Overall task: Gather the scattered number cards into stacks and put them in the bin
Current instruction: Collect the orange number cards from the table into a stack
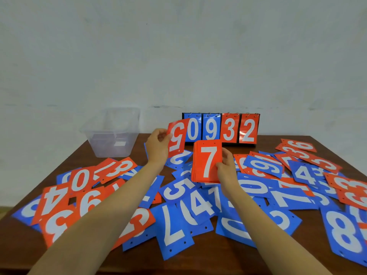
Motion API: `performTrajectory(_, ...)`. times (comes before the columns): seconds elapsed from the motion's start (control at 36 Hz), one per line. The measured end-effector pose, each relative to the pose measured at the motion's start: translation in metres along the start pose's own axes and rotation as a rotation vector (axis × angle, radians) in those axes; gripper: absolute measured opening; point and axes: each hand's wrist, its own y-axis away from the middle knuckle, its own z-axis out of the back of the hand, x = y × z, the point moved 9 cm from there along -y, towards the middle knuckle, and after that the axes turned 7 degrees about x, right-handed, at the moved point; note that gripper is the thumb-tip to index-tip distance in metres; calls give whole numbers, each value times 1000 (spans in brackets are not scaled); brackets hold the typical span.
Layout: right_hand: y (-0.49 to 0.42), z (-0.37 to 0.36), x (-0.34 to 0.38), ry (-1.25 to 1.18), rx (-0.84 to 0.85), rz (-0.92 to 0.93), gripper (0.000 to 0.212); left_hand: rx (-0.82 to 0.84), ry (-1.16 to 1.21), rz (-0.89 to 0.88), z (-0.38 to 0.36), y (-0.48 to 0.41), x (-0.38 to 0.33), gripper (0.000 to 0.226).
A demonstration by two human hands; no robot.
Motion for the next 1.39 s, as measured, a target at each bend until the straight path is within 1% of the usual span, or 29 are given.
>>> performTrajectory(0.08,7,0,6,-17,0,19,44,82,15,-53,-1,10,-13,13)
performTrajectory(0.19,15,7,11,-24,-10,33,42,199,-33,-16,-7,20,-14,13)
performTrajectory(0.22,17,10,11,-23,-16,36,41,228,-56,-8,-8,22,-13,14)
performTrajectory(0.31,23,20,10,-17,-38,35,41,318,-145,37,-13,29,-7,26)
performTrajectory(0.33,24,23,9,-12,-42,28,42,330,-155,53,-14,32,-6,26)
performTrajectory(0.42,29,30,5,-1,-59,-3,43,329,-120,64,-13,41,-3,19)
performTrajectory(0.47,32,31,2,0,-56,-22,43,342,-86,29,-15,46,-6,12)
performTrajectory(0.58,36,32,-2,3,-51,-25,44,381,-34,-4,-23,55,-9,16)
performTrajectory(0.64,37,31,-4,-5,-46,-33,44,433,-9,-19,-29,60,-14,19)
performTrajectory(0.72,37,28,-7,-24,-30,-62,45,556,11,-73,-42,71,-23,23)
performTrajectory(0.81,36,23,-10,-62,-15,-92,47,633,13,-57,-53,83,-20,24)
performTrajectory(0.89,36,17,-10,-118,-5,-90,44,632,-62,-49,-61,90,-11,28)
performTrajectory(0.94,36,14,-7,-138,9,-70,41,600,-88,-39,-63,92,-5,38)
performTrajectory(1.03,35,8,-5,-131,24,-51,38,527,-29,23,-62,93,5,52)
performTrajectory(1.14,32,-2,-7,-103,45,-31,39,483,35,85,-61,92,17,63)
performTrajectory(1.25,27,-15,-8,-86,97,-17,43,475,77,170,-59,86,30,58)
performTrajectory(1.39,20,-38,-12,53,205,5,62,416,27,158,-48,75,45,58)
